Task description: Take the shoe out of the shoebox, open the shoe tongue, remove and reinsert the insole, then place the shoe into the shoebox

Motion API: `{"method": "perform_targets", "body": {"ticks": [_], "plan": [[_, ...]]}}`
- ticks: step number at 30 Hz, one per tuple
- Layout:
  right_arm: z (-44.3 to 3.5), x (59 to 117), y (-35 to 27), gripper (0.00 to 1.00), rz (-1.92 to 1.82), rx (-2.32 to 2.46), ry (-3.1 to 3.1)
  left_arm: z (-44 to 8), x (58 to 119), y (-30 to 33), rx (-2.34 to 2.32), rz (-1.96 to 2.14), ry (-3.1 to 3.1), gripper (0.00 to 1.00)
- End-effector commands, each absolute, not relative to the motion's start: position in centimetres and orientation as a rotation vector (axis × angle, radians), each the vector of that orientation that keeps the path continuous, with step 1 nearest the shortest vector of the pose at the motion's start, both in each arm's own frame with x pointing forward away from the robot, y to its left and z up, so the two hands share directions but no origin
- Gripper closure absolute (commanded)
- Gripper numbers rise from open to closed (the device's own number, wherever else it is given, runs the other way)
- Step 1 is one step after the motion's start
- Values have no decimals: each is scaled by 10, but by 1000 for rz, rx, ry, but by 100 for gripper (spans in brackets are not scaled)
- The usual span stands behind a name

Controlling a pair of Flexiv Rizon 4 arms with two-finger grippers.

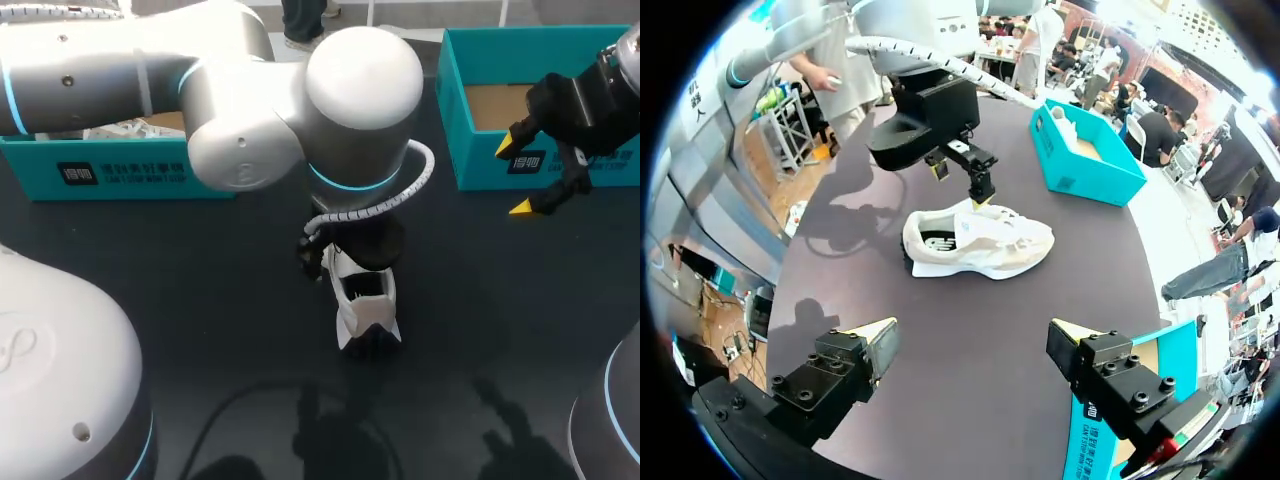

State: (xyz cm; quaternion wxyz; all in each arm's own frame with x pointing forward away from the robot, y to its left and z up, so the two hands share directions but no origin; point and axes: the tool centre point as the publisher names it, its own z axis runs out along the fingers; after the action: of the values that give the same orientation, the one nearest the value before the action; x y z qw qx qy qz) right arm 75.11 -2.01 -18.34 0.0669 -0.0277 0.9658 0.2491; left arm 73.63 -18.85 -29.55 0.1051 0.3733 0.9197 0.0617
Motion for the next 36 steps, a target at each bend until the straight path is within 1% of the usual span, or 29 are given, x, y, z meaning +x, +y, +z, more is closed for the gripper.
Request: {"method": "perform_targets", "body": {"ticks": [1,2,14,18,22,29,31,32,33,35,36], "plan": [[-184,751,-20,0,748,-82,2912,-298,712,-171,-178,-34,2940,0],[-184,751,-20,0,748,-82,2912,-302,707,-171,-284,-28,3030,0],[-184,751,-20,0,748,-82,2912,-306,703,-174,-249,-54,3071,0],[-184,751,-20,0,748,-82,2912,-311,685,-186,-311,62,3115,0],[-184,751,-20,0,748,-82,2912,-311,663,-198,-306,91,3099,0],[-184,751,-20,0,748,-82,2912,-321,657,-220,-372,35,3072,0],[-184,751,-20,0,748,-82,2912,-326,657,-226,-332,4,3093,4],[-184,751,-20,0,748,-82,2912,-329,658,-229,-305,7,3093,9],[-184,751,-20,0,748,-82,2912,-332,658,-231,-310,14,3097,10],[-184,751,-20,0,748,-82,2912,-336,658,-234,-255,0,3107,7],[-184,751,-20,0,748,-82,2912,-339,658,-235,-236,13,3107,7]]}}
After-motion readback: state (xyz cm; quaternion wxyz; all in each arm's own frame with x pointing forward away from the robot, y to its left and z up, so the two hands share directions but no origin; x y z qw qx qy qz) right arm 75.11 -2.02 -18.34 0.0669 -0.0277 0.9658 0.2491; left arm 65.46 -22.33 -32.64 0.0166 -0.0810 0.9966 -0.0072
